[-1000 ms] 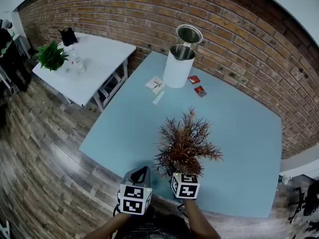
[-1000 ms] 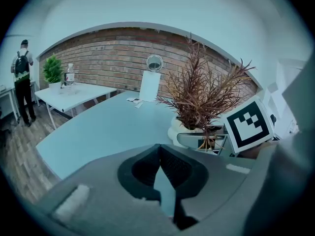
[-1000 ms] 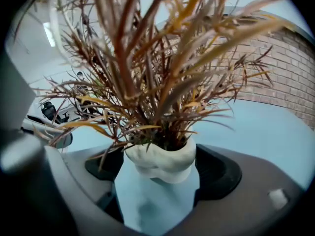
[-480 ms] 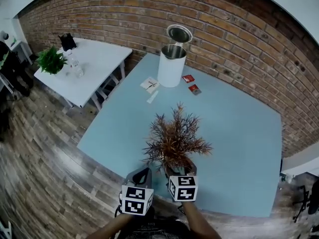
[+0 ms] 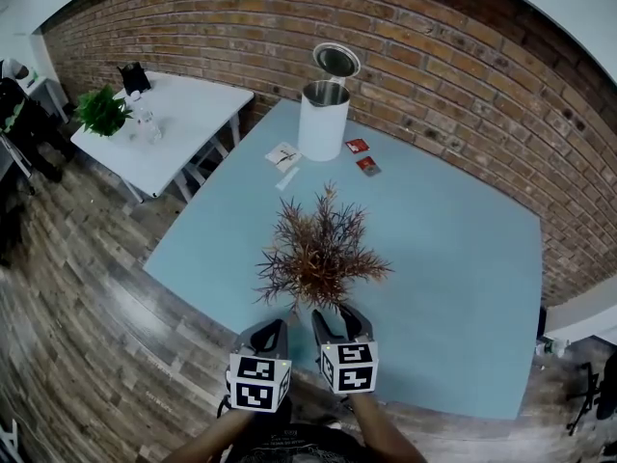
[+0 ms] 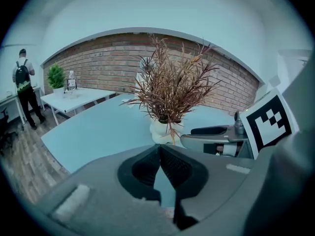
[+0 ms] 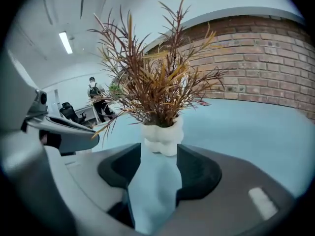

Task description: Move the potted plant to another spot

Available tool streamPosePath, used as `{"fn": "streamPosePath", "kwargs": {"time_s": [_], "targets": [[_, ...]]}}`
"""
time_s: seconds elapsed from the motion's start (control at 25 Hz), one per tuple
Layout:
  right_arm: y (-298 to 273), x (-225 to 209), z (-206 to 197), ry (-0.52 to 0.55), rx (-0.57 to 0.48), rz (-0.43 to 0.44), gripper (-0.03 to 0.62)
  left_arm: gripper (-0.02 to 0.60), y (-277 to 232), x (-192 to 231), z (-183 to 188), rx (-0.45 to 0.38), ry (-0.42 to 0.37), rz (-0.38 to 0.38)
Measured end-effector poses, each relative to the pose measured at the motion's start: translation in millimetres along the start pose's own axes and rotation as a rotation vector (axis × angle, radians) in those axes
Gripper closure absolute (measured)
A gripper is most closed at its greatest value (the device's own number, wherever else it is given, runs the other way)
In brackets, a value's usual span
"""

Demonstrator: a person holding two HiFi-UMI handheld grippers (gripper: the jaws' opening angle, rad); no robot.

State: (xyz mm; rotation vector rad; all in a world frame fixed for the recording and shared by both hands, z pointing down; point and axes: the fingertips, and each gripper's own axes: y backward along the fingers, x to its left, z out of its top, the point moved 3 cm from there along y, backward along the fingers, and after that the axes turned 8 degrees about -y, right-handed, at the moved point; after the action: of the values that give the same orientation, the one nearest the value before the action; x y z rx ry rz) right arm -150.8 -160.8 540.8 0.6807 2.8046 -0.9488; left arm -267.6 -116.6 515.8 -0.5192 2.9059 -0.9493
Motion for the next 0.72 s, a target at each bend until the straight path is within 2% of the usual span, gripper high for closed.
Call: {"fn": "streamPosePath", "kwargs": {"time_s": [0.24,0.72], "targets": [[21.5,-8.1,-9.7,0.003,-0.015,0.023,0.411,0.580,7.3,-24.8,-4.0,-0.006,-0.007,0.012],[73.2,-31.8,-25.7,-0.010,-0.061,0.011,0.501,0.580,16.6,-85.9,-5.6,-0.027,-0.060,-0.019]]}}
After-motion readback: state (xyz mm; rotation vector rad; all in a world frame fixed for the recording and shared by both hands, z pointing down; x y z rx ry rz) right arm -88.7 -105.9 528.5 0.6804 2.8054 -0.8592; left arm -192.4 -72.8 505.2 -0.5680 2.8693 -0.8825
